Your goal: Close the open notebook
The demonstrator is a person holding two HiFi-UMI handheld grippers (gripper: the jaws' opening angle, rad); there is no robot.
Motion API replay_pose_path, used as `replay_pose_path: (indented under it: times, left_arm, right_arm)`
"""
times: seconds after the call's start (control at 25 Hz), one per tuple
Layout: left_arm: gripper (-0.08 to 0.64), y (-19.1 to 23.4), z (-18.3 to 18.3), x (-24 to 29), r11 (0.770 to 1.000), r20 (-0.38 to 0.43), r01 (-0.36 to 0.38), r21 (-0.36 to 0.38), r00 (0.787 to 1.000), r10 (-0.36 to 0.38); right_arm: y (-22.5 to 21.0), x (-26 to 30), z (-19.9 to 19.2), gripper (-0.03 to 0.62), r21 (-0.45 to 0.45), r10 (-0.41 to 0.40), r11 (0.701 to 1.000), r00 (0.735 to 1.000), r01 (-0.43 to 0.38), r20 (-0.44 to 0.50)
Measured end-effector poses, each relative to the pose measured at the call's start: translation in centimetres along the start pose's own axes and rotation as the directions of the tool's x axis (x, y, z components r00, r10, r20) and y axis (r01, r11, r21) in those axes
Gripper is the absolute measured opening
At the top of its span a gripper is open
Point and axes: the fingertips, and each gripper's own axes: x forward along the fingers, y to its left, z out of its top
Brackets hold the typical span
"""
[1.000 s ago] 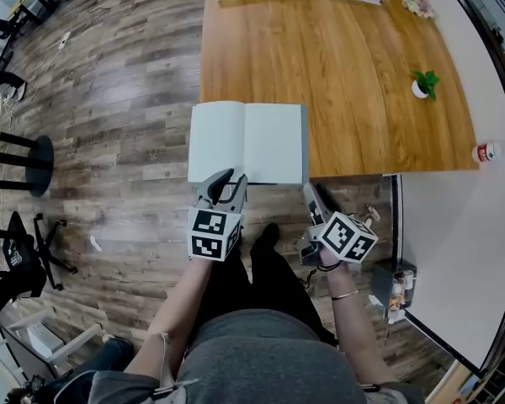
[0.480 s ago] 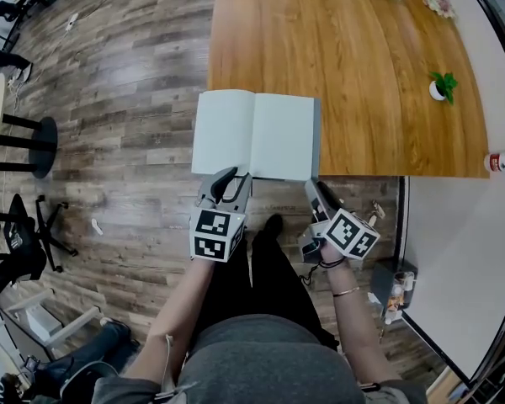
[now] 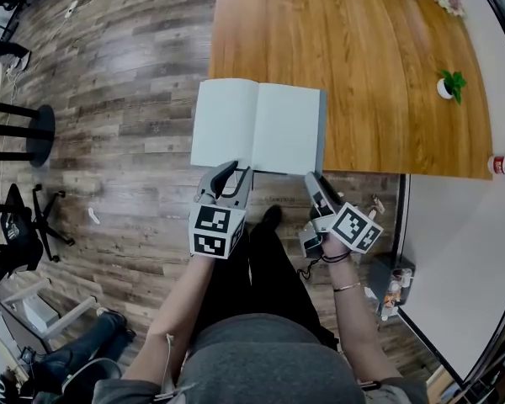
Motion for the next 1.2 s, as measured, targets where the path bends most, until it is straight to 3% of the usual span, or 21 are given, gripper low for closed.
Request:
replay_pose_path:
  times: [0.72,1.2]
  left_arm:
    - [0.11,0.8,-0.2,0.4,1.0,-0.004,0.013,0.002,1.0,-0.013]
    - [0.109,1.7,0.0,0.0,1.0,0.006,0.018,0.001,1.0,-0.018]
  right_arm:
    - [0.6,0.1,0.7,0.062,-0.006,-0.01,1.0,0.999,0.01,0.045]
    - [1.4,-0.6,1.6,0.041,-0.059,-0.019,0.998,0.997,0.024,0.079]
